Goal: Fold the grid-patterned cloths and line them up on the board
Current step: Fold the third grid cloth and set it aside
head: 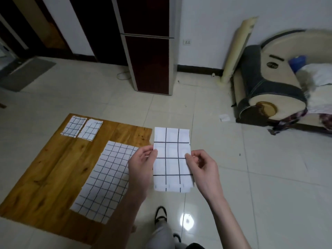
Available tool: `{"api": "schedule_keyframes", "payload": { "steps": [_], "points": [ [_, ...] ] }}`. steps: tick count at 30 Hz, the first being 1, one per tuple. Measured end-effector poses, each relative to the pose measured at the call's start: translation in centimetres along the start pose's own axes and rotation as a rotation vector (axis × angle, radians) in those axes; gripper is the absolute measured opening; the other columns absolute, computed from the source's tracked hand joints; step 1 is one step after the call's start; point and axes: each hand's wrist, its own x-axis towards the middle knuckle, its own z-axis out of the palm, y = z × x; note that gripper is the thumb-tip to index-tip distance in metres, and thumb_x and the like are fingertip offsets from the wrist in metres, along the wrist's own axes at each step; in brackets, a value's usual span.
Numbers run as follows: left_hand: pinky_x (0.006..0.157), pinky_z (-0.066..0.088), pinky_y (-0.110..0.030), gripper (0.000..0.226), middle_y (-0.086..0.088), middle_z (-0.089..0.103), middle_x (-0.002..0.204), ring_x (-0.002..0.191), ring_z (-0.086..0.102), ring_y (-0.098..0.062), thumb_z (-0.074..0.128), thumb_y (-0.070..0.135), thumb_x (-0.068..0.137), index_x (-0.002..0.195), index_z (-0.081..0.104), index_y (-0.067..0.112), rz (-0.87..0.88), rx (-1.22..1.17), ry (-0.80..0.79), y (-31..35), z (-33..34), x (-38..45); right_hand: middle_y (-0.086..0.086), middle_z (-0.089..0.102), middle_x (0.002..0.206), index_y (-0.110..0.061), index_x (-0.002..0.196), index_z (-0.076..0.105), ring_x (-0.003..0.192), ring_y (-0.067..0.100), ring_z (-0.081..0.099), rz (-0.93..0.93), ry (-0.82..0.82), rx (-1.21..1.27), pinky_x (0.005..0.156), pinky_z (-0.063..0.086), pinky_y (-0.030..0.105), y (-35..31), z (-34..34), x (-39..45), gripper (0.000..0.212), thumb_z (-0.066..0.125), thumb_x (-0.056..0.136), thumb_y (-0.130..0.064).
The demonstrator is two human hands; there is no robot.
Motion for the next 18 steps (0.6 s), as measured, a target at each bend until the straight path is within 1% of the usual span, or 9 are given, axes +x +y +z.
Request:
{"api": "schedule_keyframes", "payload": {
  "steps": [3,6,8,9,11,12,13,15,18],
  "points": [
    [0.091,0.063,-0.048,0.014,0.000,0.079,0.103,0.099,0.076,-0.020,0.069,0.013,0.099,0.111,0.074,0.017,-0.006,-0.001,-0.036,0.4,2.1,2.3,-0.014,0.044,0.062,-0.014,0.090,0.065,0.061,0.010,0.041,-0.008,0.032,0.010,0.059,0.038,0.019,-0.2,-0.9,2.6,0.011,0.068,0.099,-0.020],
    [0.096,0.060,-0.055,0.014,-0.004,0.079,0.106,0.103,0.076,-0.024,0.071,0.013,0.098,0.112,0.074,0.017,-0.013,-0.011,-0.048,0.7,4.4,5.4,-0.011,0.043,0.064,-0.012,0.090,0.065,0.063,0.010,0.040,-0.018,0.049,0.013,0.059,0.037,0.020,-0.5,-1.3,6.0,0.012,0.068,0.099,-0.020],
    [0.095,0.061,-0.052,0.013,-0.004,0.080,0.105,0.103,0.076,-0.024,0.071,0.014,0.098,0.110,0.074,0.017,0.003,-0.008,-0.061,1.1,5.9,8.0,-0.012,0.043,0.064,-0.014,0.090,0.065,0.063,0.011,0.040,-0.019,0.053,0.009,0.060,0.037,0.022,-0.8,-1.4,8.8,0.012,0.068,0.099,-0.021],
    [0.093,0.062,-0.047,0.013,-0.002,0.080,0.104,0.102,0.076,-0.022,0.071,0.014,0.098,0.109,0.074,0.019,0.013,-0.004,-0.065,1.3,6.6,9.5,-0.012,0.044,0.065,-0.014,0.090,0.065,0.064,0.012,0.040,-0.021,0.052,0.007,0.061,0.037,0.023,-1.1,-1.3,10.3,0.012,0.068,0.099,-0.022],
    [0.085,0.063,-0.030,0.013,0.002,0.080,0.101,0.098,0.076,-0.015,0.072,0.015,0.098,0.106,0.073,0.024,0.037,0.009,-0.058,2.1,7.9,12.3,-0.012,0.046,0.066,-0.015,0.090,0.065,0.065,0.012,0.042,-0.022,0.051,-0.003,0.062,0.039,0.025,-1.8,-1.0,13.5,0.012,0.068,0.099,-0.023],
    [0.082,0.062,-0.026,0.013,0.004,0.080,0.100,0.097,0.076,-0.014,0.073,0.016,0.097,0.106,0.073,0.025,0.044,0.020,-0.051,2.6,8.5,13.8,-0.012,0.046,0.067,-0.016,0.091,0.065,0.065,0.012,0.043,-0.021,0.048,-0.010,0.062,0.039,0.026,-2.2,-0.7,15.1,0.012,0.067,0.100,-0.024],
    [0.081,0.063,-0.028,0.012,0.004,0.080,0.099,0.095,0.076,-0.013,0.073,0.017,0.097,0.107,0.073,0.025,0.042,0.030,-0.045,3.0,9.0,15.5,-0.011,0.046,0.067,-0.016,0.091,0.065,0.065,0.013,0.043,-0.018,0.044,-0.013,0.062,0.039,0.026,-2.6,-0.4,16.7,0.012,0.067,0.100,-0.024],
    [0.086,0.064,-0.038,0.012,0.004,0.080,0.099,0.095,0.077,-0.013,0.074,0.019,0.097,0.107,0.073,0.025,0.016,0.029,-0.026,4.1,10.0,18.6,-0.009,0.046,0.068,-0.015,0.092,0.065,0.065,0.012,0.043,-0.017,0.035,-0.016,0.061,0.040,0.025,-3.5,0.4,19.8,0.012,0.067,0.100,-0.024],
    [0.092,0.063,-0.042,0.007,0.008,0.080,0.099,0.098,0.075,-0.013,0.073,0.023,0.097,0.103,0.075,0.028,-0.012,0.009,-0.006,5.7,11.5,23.1,-0.006,0.049,0.069,-0.016,0.094,0.066,0.066,0.010,0.045,-0.024,0.029,-0.016,0.062,0.041,0.024,-4.7,1.8,24.5,0.009,0.066,0.100,-0.023]
  ]
}}
